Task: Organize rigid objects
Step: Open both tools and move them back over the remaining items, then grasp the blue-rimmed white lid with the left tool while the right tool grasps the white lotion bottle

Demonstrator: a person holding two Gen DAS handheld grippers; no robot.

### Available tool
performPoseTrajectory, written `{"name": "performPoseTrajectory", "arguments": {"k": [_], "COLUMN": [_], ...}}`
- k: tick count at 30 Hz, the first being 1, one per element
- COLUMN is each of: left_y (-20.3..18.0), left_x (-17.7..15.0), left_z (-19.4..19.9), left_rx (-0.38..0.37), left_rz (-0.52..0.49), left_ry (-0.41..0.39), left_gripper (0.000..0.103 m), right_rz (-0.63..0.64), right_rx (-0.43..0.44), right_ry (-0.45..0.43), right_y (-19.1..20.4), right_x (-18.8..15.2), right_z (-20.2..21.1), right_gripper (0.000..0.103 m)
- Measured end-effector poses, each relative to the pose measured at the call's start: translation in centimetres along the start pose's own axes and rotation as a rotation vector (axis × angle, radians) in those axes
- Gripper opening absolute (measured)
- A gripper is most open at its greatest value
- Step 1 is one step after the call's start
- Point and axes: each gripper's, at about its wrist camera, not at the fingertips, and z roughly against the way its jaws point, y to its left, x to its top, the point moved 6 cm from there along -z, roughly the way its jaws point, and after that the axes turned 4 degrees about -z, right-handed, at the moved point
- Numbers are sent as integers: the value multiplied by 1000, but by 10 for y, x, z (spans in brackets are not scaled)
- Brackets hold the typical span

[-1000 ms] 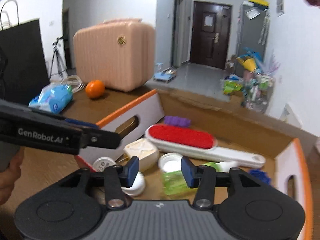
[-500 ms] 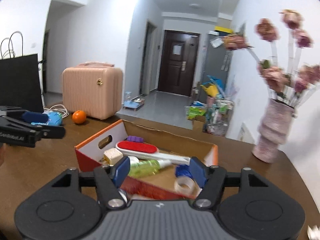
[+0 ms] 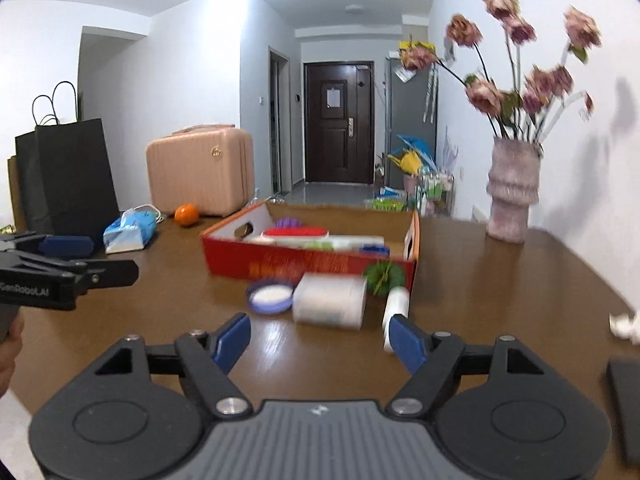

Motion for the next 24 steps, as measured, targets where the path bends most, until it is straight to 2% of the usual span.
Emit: {"name": "performPoseTrajectory", "arguments": {"k": [5, 8, 12, 19, 24], "left_y": [-10, -12, -12, -10, -12], "left_x": [-29, -34, -36, -38, -32], "left_z": [16, 24, 26, -11, -59], "left_rx": [-9, -11, -29, -37, -54], "left_rz": [-38, -32, -29, -12, -27], "left_ry": [41, 31, 30, 76, 111], "left_gripper": [101, 102, 103, 103, 102], "right_rz": [-30, -38, -27, -62, -83], "right_rx": [-9, -48, -53, -73, -81], "right_ry": [33, 20, -7, -6, 15], "right_y": [2, 0, 1, -12, -23], "right_x": [-33, -37, -37, -35, -30], "right_z": [19, 30, 43, 27, -2], "right_gripper": [76, 75, 77, 77, 74]}}
